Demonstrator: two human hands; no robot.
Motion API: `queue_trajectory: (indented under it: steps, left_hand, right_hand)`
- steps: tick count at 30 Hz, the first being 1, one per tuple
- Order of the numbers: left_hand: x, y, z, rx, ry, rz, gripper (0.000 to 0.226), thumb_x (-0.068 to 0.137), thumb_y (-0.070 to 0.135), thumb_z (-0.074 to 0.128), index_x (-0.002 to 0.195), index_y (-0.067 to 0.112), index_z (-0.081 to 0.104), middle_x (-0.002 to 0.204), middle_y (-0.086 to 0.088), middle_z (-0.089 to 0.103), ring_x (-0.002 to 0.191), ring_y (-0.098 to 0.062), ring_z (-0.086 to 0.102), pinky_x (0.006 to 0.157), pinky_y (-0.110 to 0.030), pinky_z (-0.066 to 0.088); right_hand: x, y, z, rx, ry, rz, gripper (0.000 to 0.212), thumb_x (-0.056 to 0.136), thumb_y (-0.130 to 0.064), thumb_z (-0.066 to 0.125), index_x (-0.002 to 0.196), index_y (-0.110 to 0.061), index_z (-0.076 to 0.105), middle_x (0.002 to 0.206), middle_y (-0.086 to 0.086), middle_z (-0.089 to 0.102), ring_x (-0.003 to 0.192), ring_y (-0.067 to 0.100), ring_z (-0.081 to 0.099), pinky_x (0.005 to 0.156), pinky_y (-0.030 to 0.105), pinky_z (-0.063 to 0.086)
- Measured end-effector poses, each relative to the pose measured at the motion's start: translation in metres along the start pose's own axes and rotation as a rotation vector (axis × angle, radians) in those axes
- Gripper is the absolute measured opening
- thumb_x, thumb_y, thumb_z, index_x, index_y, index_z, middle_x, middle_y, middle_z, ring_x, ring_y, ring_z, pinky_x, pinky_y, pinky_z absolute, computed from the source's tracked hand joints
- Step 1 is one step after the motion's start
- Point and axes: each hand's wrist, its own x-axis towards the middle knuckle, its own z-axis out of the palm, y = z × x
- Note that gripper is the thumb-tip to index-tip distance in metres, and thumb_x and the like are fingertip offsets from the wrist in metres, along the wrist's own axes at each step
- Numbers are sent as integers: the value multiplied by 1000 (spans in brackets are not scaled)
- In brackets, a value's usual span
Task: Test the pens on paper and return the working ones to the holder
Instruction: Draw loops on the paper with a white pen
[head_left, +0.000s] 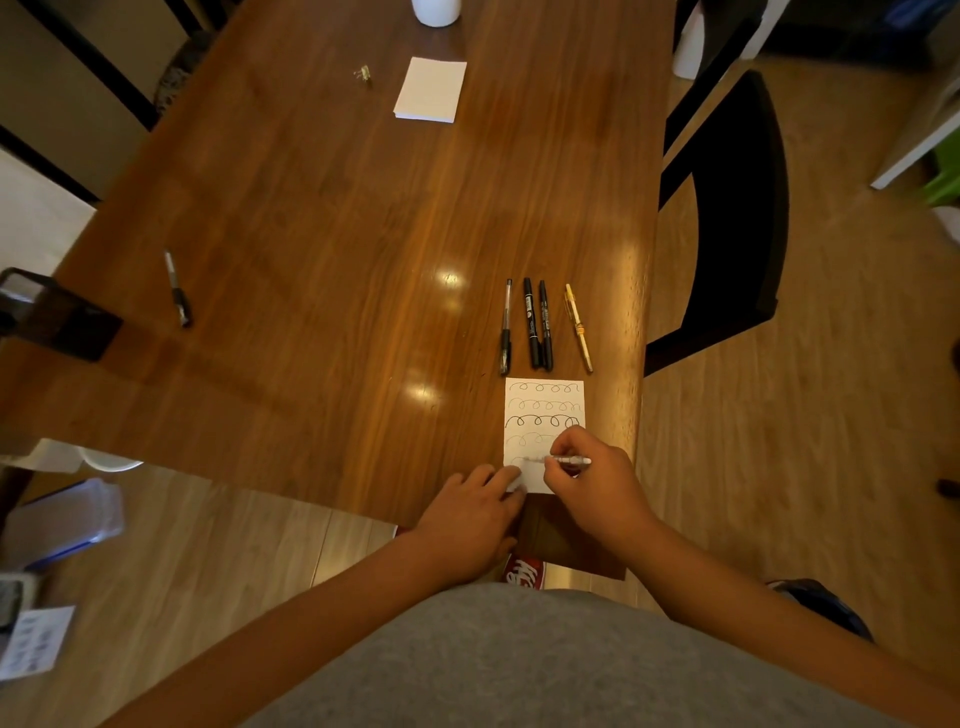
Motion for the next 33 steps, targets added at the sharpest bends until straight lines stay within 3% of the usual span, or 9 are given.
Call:
queue_trajectory:
  steps: [4,8,14,19,24,30,33]
  left_hand:
    - [4,2,0,-45,17,56,63,91,45,53,143,13,38,149,-6,35,137,-23,28,109,-40,30]
    - [6,2,-2,-80,12,67,61,92,44,54,142,13,39,147,-5,37,137,-22,31,106,-39,33]
    - [7,3,-6,-42,1,79,62,92,41,54,146,24,31,145,-5,36,134,-24,31,102,-42,35]
    - [9,7,-7,-1,3,72,59,93,42,51,145,23,34,142,-8,38,131,-26,33,98,-42,37]
    - [10,9,-6,-2,-7,65,58,94,42,50,145,21,35,152,-10,28,134,-29,31,102,-45,35]
    - [13,13,-7,-10,18,92,55,92,41,53,140,16,41,144,-8,39,127,-26,38,99,-41,38]
    - [14,14,-6,-4,8,80,60,92,43,52,145,21,32,144,-9,38,130,-27,35,101,-42,36]
  right_hand:
    - [-3,2,-3,-28,5,-18,16,90,-22,65,85,-30,53,79,-19,56,72,1,55,47,6,40]
    - [-5,5,-2,-65,-13,-18,18,91,-26,65,84,-35,51,78,-18,57,69,5,57,50,7,38]
    - [-2,1,1,-30,-37,-34,12,91,-26,65,87,-30,54,79,-12,60,71,7,59,55,16,44]
    - [1,2,-1,-14,-4,-11,12,92,-24,64,89,-29,54,82,-20,56,76,2,57,56,11,41]
    - [1,5,-5,-37,33,0,14,91,-26,64,87,-33,52,79,-23,55,73,2,57,53,7,38]
    - [-2,14,-11,-35,51,-10,9,91,-24,63,90,-27,55,91,-13,58,77,3,55,44,6,39]
    - [-4,17,-13,-33,47,-4,10,90,-23,64,88,-26,55,84,-17,58,75,4,58,51,9,40]
